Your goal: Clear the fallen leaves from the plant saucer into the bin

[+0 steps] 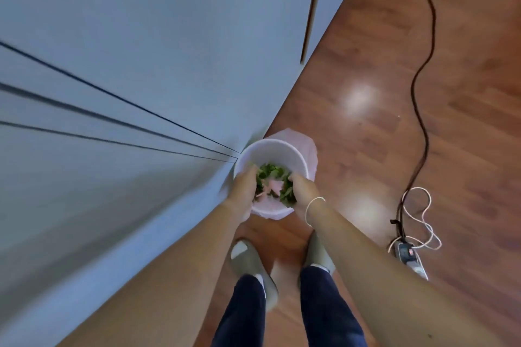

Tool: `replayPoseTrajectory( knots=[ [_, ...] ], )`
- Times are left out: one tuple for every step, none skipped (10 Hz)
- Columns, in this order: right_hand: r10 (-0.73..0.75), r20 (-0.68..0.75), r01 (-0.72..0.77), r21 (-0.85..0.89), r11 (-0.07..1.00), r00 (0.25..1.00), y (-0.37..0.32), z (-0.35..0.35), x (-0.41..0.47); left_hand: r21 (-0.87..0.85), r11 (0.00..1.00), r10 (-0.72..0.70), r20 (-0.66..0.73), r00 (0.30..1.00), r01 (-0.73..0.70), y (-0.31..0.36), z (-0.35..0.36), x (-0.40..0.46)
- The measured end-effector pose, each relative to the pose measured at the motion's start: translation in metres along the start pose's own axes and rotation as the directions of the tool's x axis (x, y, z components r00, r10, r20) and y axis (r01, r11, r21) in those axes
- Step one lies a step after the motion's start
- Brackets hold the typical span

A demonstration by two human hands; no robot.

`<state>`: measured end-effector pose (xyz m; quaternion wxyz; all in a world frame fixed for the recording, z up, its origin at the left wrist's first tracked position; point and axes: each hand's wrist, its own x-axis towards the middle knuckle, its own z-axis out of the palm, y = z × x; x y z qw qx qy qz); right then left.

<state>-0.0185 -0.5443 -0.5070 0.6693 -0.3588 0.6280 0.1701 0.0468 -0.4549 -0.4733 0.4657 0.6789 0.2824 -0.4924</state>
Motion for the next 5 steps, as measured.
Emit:
replayPoseTrajectory(
  knots=[
    [0.045,0.03,-0.048,0.123,0.991,0.999,0.01,0.003,0.027,-0.08,0.995,-0.056,0.041,0.998,0.059,-0.007,0.001,0.025],
    [0.082,0.054,-0.092,0.213,0.973,0.995,0.011,0.004,0.041,-0.106,0.99,-0.087,0.061,0.994,0.093,-0.008,0.007,0.04],
    [0.078,0.089,-0.094,0.195,0.976,0.993,0.015,0.004,0.052,-0.12,0.985,-0.119,0.05,0.992,0.124,-0.012,0.004,0.048],
    [0.099,0.058,-0.106,0.14,0.984,0.993,0.01,0.001,0.041,-0.091,0.988,-0.123,0.026,0.992,0.125,-0.009,0.002,0.044],
    [0.125,0.079,-0.137,0.173,0.975,0.989,0.009,-0.008,0.037,-0.085,0.991,-0.099,0.03,0.995,0.101,-0.002,0.003,0.033]
  ],
)
